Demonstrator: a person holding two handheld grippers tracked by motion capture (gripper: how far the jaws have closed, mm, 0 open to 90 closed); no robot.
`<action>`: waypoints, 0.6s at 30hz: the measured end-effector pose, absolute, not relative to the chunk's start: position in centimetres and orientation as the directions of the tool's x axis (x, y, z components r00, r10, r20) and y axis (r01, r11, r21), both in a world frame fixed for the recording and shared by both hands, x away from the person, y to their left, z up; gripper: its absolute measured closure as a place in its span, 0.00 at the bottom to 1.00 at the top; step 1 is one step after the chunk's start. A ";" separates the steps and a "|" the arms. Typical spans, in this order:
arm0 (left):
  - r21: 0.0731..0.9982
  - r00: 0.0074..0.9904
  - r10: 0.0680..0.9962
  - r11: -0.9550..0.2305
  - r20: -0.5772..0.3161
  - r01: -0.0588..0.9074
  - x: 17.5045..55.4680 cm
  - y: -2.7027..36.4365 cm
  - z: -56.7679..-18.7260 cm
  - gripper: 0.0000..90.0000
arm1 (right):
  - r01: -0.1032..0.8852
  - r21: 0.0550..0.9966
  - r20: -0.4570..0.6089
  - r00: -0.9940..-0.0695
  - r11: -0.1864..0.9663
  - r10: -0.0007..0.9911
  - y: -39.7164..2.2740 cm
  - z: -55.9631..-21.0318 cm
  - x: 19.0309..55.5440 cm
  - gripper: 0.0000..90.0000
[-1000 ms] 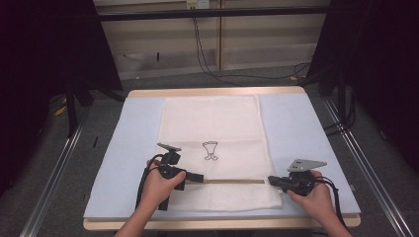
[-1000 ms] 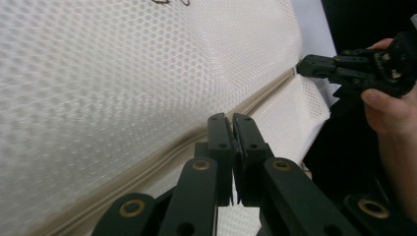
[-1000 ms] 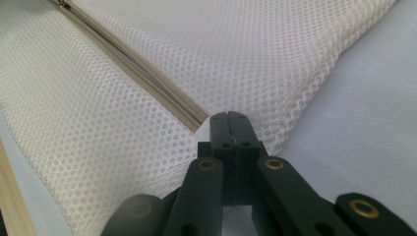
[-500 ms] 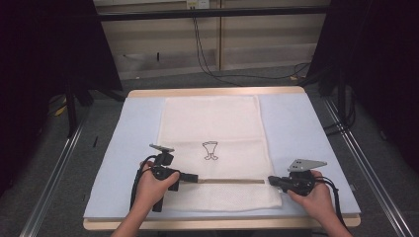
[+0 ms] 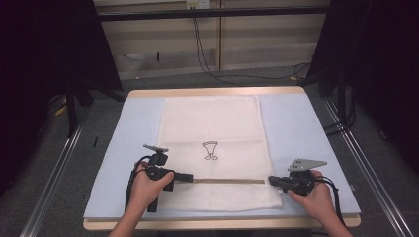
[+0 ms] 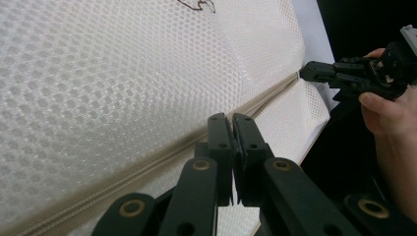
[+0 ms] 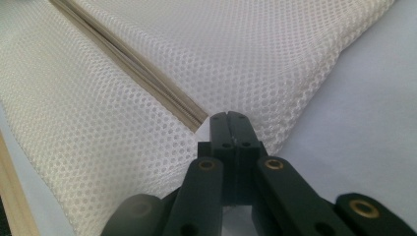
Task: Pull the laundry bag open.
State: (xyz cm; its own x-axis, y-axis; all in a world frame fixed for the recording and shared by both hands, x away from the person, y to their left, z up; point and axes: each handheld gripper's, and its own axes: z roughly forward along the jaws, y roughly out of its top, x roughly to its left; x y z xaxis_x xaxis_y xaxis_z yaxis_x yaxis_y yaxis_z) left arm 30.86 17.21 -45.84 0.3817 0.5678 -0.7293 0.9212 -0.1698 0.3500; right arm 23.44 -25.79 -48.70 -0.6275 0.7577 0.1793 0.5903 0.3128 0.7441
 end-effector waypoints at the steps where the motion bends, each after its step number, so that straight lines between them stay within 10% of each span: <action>1: 0.352 0.383 0.571 -0.170 -0.726 0.920 30.8 17.3 -45.8 0.97 | 0.590 0.744 0.179 -0.628 0.314 0.757 -25.8 -48.7 23.4 1.00; 18: 0.352 0.362 0.584 -0.136 -0.727 0.926 30.8 19.0 -45.7 0.97 | 0.591 0.742 0.180 -0.631 0.317 0.755 -25.8 -48.7 23.5 1.00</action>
